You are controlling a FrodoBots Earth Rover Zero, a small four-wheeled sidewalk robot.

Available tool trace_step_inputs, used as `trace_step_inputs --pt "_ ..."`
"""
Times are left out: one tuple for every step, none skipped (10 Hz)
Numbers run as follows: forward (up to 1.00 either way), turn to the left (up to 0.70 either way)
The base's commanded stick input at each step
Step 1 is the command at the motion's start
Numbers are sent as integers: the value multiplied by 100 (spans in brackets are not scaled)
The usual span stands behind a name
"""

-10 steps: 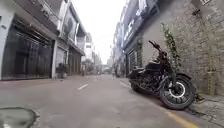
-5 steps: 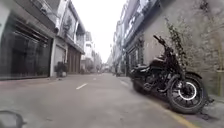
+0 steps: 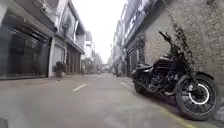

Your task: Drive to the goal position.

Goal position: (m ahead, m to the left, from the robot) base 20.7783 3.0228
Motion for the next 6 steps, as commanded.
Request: trace_step_inputs --pt "50 0" --pt "50 0" --pt "50 0" --pt "50 0" --pt "50 0" --pt "50 0"
